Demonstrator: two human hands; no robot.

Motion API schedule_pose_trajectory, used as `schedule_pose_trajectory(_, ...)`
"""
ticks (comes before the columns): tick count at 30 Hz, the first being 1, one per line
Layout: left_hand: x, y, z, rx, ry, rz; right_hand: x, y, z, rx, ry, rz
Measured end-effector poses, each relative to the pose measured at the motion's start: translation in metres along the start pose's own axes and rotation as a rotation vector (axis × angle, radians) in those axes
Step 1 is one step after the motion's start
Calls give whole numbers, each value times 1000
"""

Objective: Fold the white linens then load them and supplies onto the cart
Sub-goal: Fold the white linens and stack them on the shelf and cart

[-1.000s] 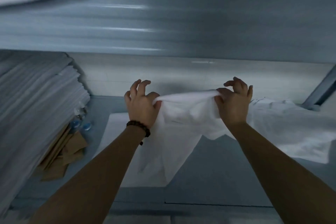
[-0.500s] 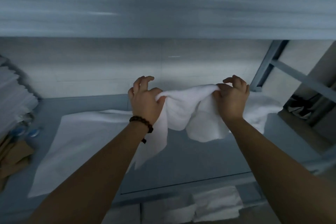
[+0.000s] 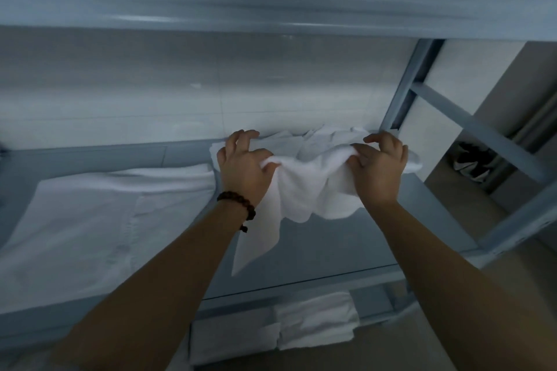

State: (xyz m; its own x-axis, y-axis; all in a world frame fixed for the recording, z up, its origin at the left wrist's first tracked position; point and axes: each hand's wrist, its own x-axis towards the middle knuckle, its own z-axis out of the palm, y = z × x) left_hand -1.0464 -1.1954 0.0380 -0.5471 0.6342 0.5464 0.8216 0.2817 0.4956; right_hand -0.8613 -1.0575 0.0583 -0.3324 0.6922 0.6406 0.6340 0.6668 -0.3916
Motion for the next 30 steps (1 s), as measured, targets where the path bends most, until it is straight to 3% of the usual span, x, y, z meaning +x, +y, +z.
schedule_pose_trajectory(14,-66,-62,75,145,-277,-157,-86,66,70,-105,-316,89)
schedule_pose_trajectory(23,-113,-88,110,289,-469,-111,-141,98,106,-255,-587,70)
schedule_pose_trajectory(30,-125,-92,105,253,-436,-71,-153,102,104,-214,-615,92)
